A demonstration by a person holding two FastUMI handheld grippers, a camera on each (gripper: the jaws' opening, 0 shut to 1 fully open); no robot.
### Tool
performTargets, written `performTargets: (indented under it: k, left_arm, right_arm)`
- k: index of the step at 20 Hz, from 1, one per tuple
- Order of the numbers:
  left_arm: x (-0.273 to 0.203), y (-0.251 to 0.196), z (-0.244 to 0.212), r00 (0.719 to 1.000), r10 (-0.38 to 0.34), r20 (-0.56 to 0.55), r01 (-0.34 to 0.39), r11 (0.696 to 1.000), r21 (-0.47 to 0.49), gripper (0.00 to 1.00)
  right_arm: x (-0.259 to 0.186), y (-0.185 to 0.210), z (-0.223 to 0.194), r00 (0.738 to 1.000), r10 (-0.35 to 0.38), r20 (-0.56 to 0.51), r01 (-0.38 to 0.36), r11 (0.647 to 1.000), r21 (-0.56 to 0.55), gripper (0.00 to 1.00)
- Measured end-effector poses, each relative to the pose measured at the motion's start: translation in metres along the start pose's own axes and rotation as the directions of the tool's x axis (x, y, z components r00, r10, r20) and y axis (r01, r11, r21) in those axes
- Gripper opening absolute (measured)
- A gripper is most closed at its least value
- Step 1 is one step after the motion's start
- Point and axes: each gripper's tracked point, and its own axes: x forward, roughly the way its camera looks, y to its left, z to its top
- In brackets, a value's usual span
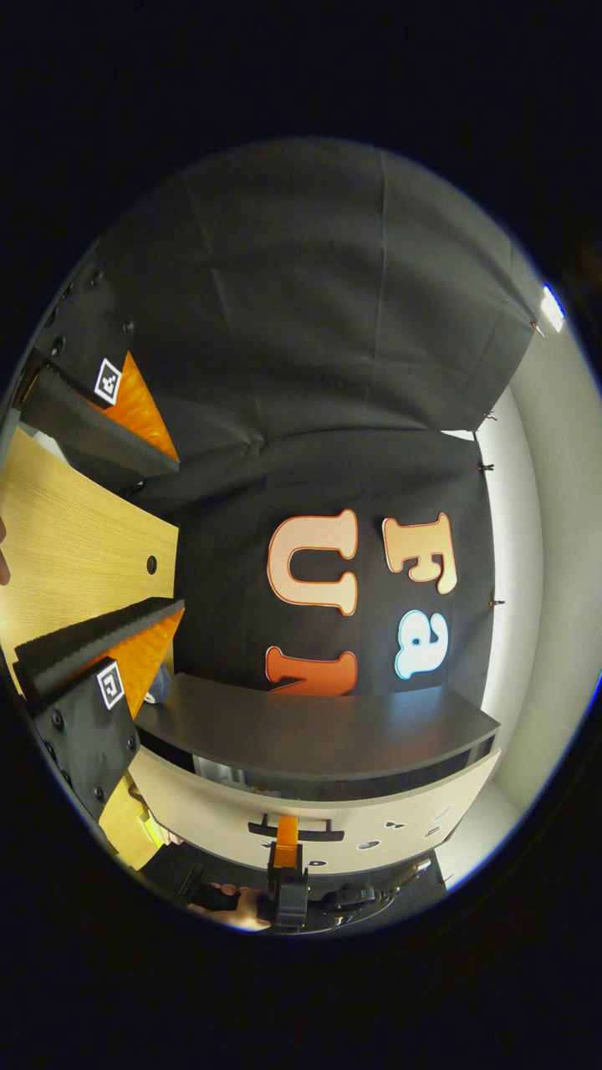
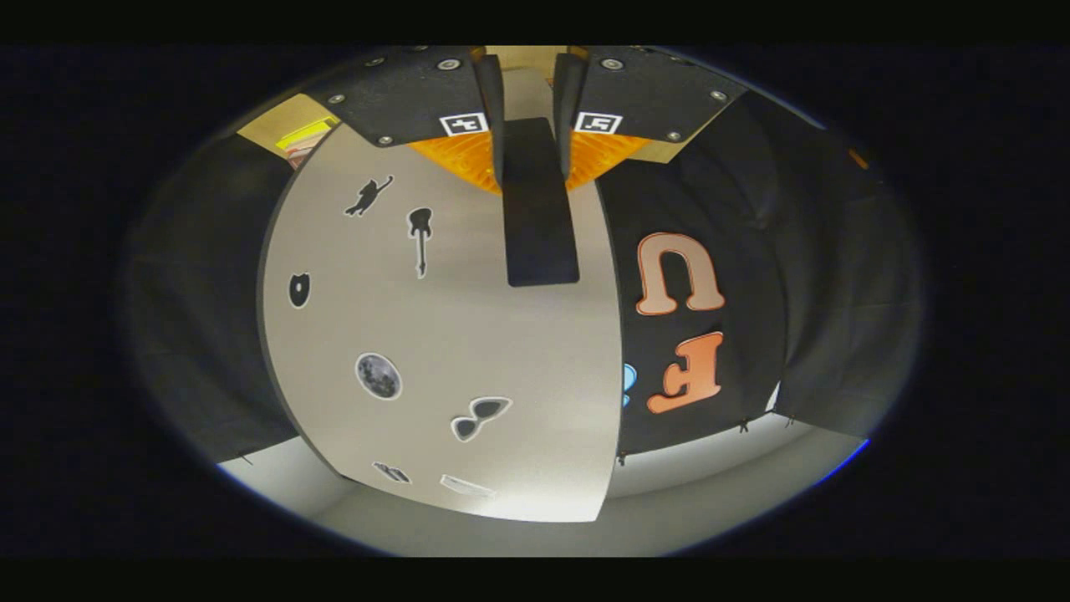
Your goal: Open the cabinet door with the right hand, grasp the bottle in the cabinet with the left hand and place it on the coaster, then close the cabinet door with the right hand.
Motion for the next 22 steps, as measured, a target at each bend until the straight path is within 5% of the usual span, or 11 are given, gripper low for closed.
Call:
performTargets:
  k: [2,8,9,22]
  left_arm:
    - [-0.009,-0.002,-0.003,1.000,-0.016,-0.010,0.016,1.000,-0.010,0.95]
    - [-0.032,-0.009,-0.004,0.997,-0.072,-0.009,0.072,0.997,-0.024,0.95]
    - [-0.035,-0.010,-0.004,0.996,-0.084,-0.007,0.083,0.996,-0.029,0.95]
    - [-0.048,-0.056,-0.015,0.987,-0.160,-0.024,0.160,0.987,-0.027,0.97]
  right_arm:
    - [-0.026,-0.013,-0.001,0.999,-0.033,0.010,0.033,0.999,-0.006,0.17]
    - [-0.103,-0.056,-0.006,0.994,-0.113,-0.006,0.113,0.994,0.000,0.23]
    - [-0.110,-0.061,-0.005,0.992,-0.124,-0.003,0.124,0.992,-0.005,0.16]
    - [-0.195,-0.147,-0.003,0.975,-0.221,0.001,0.221,0.975,0.033,0.10]
